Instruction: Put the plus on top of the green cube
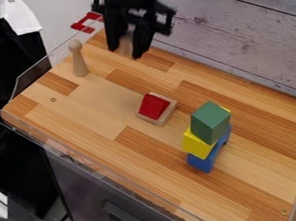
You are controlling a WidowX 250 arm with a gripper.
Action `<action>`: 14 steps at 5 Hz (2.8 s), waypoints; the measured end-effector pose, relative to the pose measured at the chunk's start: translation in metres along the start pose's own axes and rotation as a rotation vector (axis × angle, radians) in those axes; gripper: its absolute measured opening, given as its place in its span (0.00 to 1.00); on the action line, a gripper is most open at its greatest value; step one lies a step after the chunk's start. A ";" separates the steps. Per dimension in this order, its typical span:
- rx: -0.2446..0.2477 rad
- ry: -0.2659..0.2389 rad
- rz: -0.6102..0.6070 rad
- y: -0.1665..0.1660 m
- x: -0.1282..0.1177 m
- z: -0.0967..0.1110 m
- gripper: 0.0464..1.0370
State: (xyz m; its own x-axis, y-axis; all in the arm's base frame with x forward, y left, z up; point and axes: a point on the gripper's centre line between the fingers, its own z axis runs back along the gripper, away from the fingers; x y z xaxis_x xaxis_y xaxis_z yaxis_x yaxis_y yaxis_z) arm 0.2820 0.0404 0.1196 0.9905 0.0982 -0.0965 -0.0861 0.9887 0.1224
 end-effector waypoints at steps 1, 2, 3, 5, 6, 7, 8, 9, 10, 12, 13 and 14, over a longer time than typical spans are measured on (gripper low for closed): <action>-0.032 -0.022 -0.044 -0.016 -0.032 0.028 0.41; -0.122 -0.036 -0.109 -0.031 -0.053 0.025 0.41; -0.158 -0.028 -0.150 -0.041 -0.065 0.021 0.41; -0.153 -0.014 -0.323 -0.088 -0.077 0.020 0.41; -0.129 -0.028 -0.407 -0.113 -0.076 0.027 0.41; -0.119 -0.015 -0.414 -0.118 -0.072 0.023 0.41; -0.127 0.001 -0.415 -0.122 -0.068 0.016 0.41; -0.126 0.018 -0.400 -0.118 -0.064 0.011 0.41; -0.129 0.016 -0.390 -0.116 -0.060 0.011 0.41; -0.134 0.030 -0.383 -0.114 -0.058 0.007 0.41; -0.132 0.048 -0.389 -0.115 -0.056 0.001 0.41; -0.127 0.058 -0.383 -0.116 -0.053 -0.006 0.41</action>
State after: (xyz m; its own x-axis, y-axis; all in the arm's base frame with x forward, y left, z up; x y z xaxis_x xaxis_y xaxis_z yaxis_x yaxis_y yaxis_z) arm 0.2391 -0.0791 0.1040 0.9461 -0.2772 -0.1675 0.2716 0.9608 -0.0559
